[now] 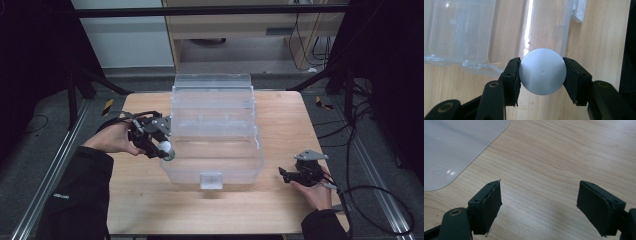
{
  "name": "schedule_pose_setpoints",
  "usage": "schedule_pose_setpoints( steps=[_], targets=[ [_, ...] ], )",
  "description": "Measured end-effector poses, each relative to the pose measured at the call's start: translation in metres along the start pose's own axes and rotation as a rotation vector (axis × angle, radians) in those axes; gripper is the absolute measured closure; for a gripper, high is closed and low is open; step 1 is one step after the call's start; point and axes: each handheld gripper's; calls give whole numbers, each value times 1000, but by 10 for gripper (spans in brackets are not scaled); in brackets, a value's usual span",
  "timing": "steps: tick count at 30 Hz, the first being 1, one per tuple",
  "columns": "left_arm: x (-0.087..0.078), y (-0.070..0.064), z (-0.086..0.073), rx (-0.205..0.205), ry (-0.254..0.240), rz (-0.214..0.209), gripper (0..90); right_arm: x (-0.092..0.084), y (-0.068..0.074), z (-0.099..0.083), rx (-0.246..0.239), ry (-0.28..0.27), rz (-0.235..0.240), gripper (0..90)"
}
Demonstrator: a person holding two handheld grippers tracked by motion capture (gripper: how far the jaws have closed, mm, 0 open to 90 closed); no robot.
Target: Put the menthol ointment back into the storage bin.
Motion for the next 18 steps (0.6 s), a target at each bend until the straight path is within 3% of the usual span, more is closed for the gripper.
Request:
schedule_pose_setpoints(
  steps=[8, 18],
  targets=[
    [14, 4, 1, 11, 11, -18, 503, 0, 1, 0, 12, 6, 10, 198],
    [33, 11, 2, 21, 33, -36, 503, 3, 1, -1, -7, 17, 10, 198]
  ],
)
Point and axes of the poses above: each handheld gripper's, and its own axes: x roughly forward along the jaws, z roughly out of its top, y roughly to its left, and after that the axes turned 6 degrees about -x, right-handed
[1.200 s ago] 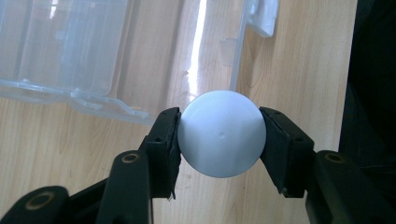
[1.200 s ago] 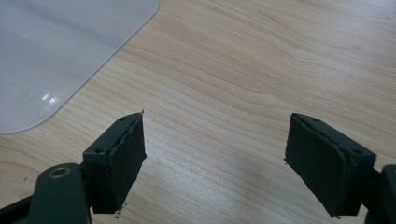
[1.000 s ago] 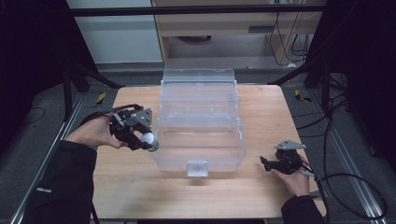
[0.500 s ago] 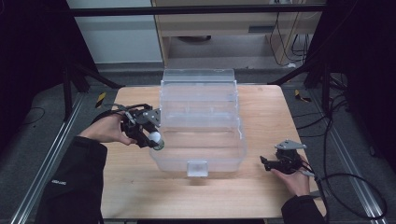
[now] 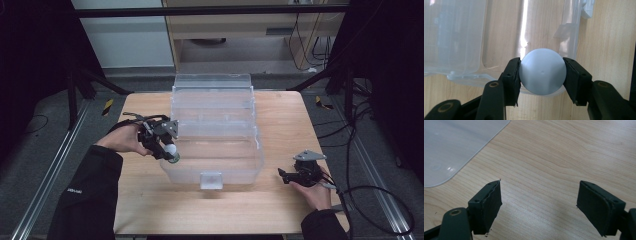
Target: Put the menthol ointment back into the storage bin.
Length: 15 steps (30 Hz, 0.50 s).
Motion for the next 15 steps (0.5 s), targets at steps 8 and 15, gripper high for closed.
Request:
schedule_pose_setpoints(
  steps=[8, 15],
  targets=[
    [12, 2, -5, -8, 8, -18, 503, 0, 0, -1, 5, 5, 2, 198],
    [17, 3, -10, -20, 6, -30, 503, 1, 0, -1, -3, 6, 0, 198]
  ],
)
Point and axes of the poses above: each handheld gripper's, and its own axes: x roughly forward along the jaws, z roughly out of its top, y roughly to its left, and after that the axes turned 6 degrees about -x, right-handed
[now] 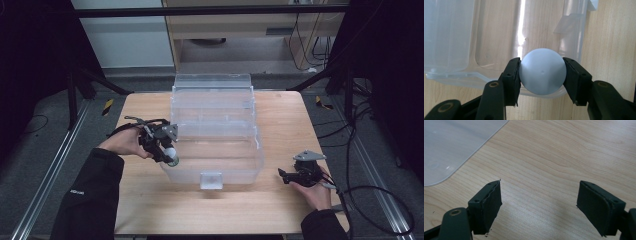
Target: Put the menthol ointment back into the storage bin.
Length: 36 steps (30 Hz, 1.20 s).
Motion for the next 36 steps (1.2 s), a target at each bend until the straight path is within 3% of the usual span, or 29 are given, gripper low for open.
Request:
schedule_pose_setpoints(
  steps=[36],
  targets=[
    [30, 5, -7, -7, 27, -15, 502, 3, 2, -1, -15, 16, 10, 185]
  ],
)
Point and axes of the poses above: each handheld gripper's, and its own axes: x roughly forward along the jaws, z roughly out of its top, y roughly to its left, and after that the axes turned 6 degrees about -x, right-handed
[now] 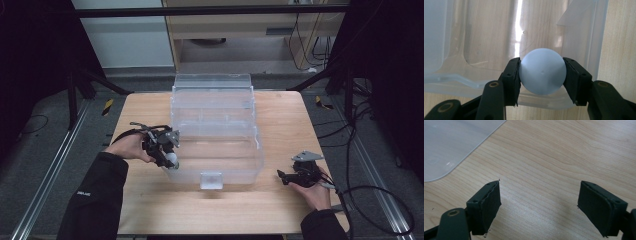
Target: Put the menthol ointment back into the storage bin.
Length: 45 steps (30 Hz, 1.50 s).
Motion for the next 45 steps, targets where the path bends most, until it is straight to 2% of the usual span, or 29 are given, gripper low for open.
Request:
schedule_pose_setpoints(
  steps=[10, 18, 21, 23, 29, 36, 40, 45],
  targets=[
    [9, 0, -1, 5, 16, -9, 502, 0, 0, 0, 1, 0, 1, 181],
    [14, 1, -5, -7, 25, -3, 500, 0, 0, 0, 2, 3, 4, 175],
    [13, 0, -5, -13, 10, 0, 484, 0, -1, 0, -4, 1, 2, 174],
    [10, 0, -6, -18, -1, 1, 451, 0, -1, 0, -1, 2, 5, 173],
    [1, -3, -7, -21, -23, 16, 449, -1, -1, 0, 9, -1, 9, 172],
    [-15, -6, -12, -34, -68, 62, 439, -1, -2, -1, 15, -1, 7, 173],
    [-26, -9, -15, -39, -113, 85, 434, -1, -3, -1, 16, 1, 3, 173],
    [-37, -16, -20, -73, -151, 105, 425, -1, -3, -1, 21, 5, 2, 173]
  ],
)
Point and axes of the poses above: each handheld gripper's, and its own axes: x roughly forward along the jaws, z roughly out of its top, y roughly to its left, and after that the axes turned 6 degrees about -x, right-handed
